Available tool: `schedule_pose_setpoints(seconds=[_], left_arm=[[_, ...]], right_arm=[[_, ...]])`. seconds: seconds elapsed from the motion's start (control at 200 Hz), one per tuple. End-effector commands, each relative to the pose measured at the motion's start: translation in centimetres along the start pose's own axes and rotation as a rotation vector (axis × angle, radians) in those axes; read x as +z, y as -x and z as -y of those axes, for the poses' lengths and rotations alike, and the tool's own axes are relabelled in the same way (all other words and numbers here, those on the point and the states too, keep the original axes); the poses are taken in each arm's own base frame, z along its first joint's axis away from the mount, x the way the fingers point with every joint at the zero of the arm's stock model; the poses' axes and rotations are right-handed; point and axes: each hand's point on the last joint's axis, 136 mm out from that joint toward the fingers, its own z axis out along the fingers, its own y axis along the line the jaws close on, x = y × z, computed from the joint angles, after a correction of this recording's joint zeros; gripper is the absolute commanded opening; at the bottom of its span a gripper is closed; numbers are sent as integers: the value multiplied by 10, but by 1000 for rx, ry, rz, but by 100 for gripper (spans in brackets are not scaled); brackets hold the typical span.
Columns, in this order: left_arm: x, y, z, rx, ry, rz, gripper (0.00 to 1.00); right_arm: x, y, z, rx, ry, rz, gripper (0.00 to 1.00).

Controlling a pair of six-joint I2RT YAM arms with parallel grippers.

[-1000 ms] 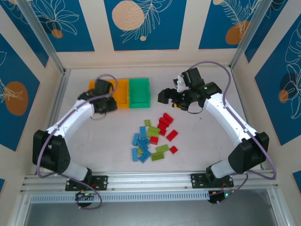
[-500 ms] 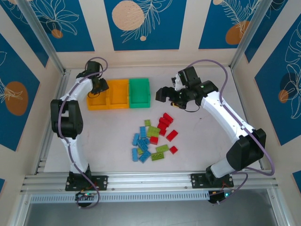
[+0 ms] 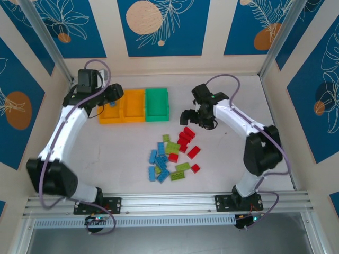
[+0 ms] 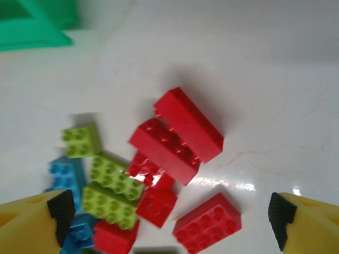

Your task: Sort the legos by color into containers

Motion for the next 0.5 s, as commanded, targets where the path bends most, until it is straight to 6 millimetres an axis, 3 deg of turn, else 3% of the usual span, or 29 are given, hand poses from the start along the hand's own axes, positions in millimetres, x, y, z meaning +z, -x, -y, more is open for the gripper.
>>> schedule_pose_setpoints(seconds=[0.0, 0.13, 0.21, 0.365, 0.495], left_arm=[[-21, -48, 46, 308, -168, -101, 56], [-45, -106, 74, 586, -312, -152, 65], [-55, -127, 79, 674, -363, -147, 70], [-70, -136, 87, 766, -422, -83, 85], [-71, -137, 92, 793, -452, -67, 99]], right_arm=[[26, -4, 5, -46, -32, -78, 96], [52, 1, 1, -37, -8, -116, 91], [65, 1, 2, -27, -11, -144, 79], [80, -2, 14, 5, -46, -162, 58], [82, -1, 23, 36, -49, -161, 45]])
